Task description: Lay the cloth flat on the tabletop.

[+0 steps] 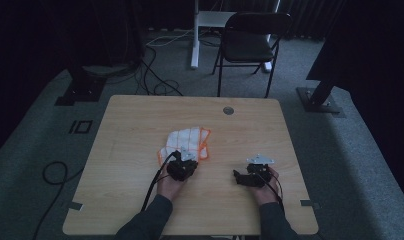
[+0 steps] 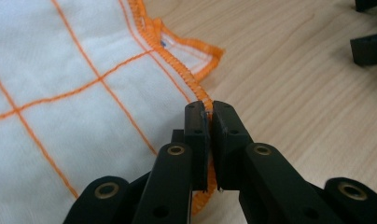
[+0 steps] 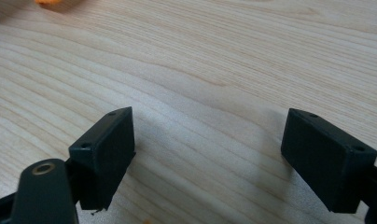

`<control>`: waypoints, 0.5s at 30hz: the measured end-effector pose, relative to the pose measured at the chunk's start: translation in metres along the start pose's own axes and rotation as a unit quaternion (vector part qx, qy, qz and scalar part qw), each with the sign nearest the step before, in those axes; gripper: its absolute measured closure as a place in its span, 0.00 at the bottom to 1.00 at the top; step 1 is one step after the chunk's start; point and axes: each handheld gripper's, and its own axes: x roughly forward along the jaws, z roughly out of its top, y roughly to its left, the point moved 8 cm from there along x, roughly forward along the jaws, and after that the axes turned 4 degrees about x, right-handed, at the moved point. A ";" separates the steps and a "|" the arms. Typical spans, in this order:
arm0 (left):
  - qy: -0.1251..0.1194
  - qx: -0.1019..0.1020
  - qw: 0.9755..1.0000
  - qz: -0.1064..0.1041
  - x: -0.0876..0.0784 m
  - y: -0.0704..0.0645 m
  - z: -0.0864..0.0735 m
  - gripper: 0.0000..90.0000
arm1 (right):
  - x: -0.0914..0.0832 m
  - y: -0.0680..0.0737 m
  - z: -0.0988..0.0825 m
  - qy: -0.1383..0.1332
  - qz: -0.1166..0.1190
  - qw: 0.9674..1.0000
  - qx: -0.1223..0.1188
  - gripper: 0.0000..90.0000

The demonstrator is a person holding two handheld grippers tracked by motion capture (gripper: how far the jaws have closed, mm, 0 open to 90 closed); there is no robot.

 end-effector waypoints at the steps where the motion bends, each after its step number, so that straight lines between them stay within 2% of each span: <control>1: 0.000 0.000 1.000 -0.001 -0.001 0.000 -0.002 0.96 | 0.000 0.000 0.000 0.000 0.000 1.000 0.000 0.19; 7: 0.002 -0.003 1.000 -0.004 -0.009 0.000 -0.013 0.96 | 0.000 0.000 0.000 0.000 0.000 1.000 0.000 0.19; 15: 0.008 -0.007 1.000 -0.001 -0.026 0.002 -0.041 0.96 | 0.000 0.000 0.000 0.000 -0.001 1.000 0.001 0.19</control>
